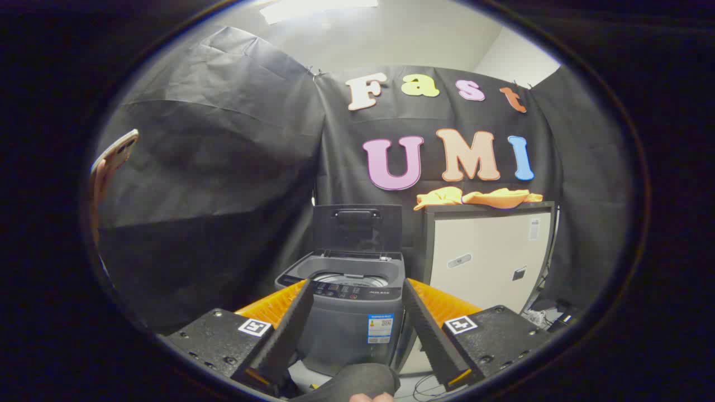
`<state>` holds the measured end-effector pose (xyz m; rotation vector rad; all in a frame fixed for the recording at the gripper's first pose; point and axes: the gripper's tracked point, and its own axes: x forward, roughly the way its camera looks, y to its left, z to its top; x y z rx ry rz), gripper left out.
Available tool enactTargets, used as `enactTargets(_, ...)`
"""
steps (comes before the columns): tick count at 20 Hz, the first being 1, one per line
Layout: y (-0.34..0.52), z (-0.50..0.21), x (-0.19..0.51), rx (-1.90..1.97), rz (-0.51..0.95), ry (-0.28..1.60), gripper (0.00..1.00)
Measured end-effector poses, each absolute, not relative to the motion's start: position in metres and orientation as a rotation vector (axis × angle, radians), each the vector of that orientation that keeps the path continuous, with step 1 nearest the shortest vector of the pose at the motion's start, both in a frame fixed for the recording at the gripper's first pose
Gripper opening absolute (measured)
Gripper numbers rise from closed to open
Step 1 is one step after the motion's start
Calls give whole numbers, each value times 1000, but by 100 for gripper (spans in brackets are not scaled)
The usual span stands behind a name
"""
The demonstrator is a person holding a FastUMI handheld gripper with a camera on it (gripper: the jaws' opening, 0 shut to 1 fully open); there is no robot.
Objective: Put the clothes into the washing machine and then close the washing machine lid.
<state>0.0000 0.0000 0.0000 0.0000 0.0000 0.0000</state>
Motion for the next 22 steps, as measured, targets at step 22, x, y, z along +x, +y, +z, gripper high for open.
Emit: enactTargets(22, 2, -5, 0, 7, 0, 8, 97)
